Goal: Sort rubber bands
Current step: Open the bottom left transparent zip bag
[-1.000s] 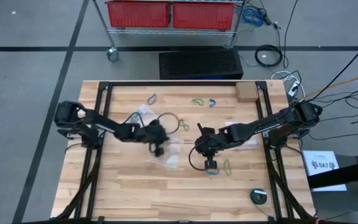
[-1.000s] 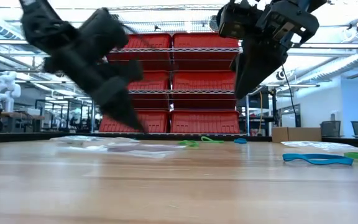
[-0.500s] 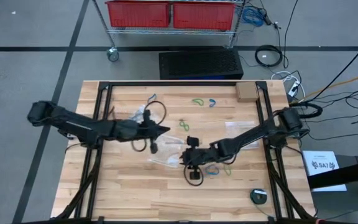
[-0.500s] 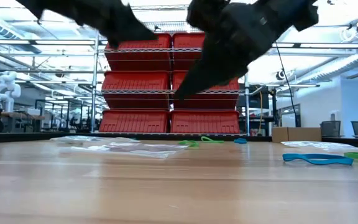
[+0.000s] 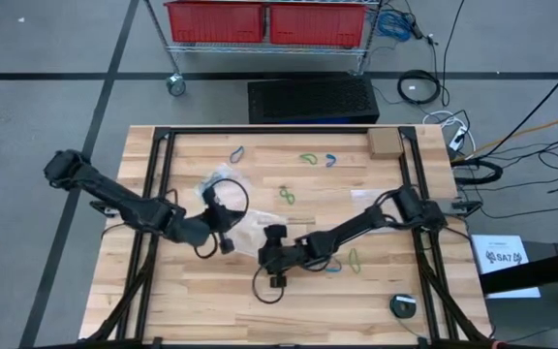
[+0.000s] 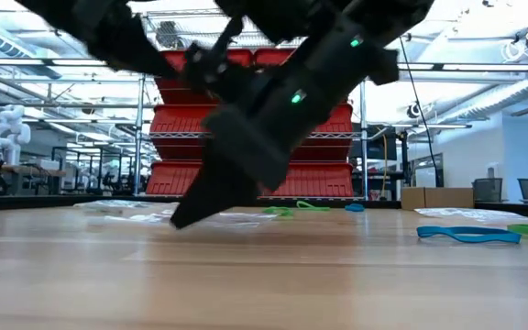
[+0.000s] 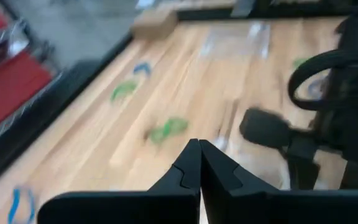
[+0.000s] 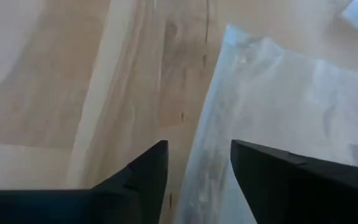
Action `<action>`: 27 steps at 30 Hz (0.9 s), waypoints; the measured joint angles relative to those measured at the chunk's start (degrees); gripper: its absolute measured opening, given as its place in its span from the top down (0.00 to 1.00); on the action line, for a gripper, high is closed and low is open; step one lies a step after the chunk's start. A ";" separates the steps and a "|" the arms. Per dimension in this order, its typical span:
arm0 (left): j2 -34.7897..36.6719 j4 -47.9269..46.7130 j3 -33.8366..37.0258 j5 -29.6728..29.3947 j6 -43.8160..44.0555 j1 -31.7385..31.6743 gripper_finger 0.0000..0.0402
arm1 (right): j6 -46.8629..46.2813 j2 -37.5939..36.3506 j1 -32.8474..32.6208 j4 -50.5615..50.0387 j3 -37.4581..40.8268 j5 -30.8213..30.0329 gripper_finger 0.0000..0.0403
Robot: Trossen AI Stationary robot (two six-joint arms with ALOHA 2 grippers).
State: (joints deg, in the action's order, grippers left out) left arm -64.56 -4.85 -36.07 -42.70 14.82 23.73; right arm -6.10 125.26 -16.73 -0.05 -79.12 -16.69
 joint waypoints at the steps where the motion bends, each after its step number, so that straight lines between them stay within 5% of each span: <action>1: -0.32 -2.06 0.00 -0.82 2.65 0.88 0.99 | -0.19 0.98 0.00 -0.69 -1.18 -0.03 0.60; 6: -1.47 -8.22 0.00 -2.39 10.22 5.83 0.99 | -1.58 3.30 -0.04 -3.56 -3.96 -2.04 0.70; 12: -1.55 -7.59 0.00 -9.90 13.32 13.00 0.99 | -0.76 2.83 0.09 -5.63 -3.94 -4.28 0.97; 18: -1.55 -8.70 0.00 -15.73 13.31 16.53 0.99 | -0.47 -1.57 0.34 -11.78 -3.48 -3.51 1.00; 27: -0.81 -9.46 0.00 -22.25 5.56 16.05 0.99 | -0.91 -17.85 0.33 -26.63 -3.64 -2.97 1.00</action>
State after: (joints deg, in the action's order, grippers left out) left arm -65.37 -14.31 -36.07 -64.95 20.38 39.78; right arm -7.01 107.42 -16.40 -26.68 -82.76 -19.66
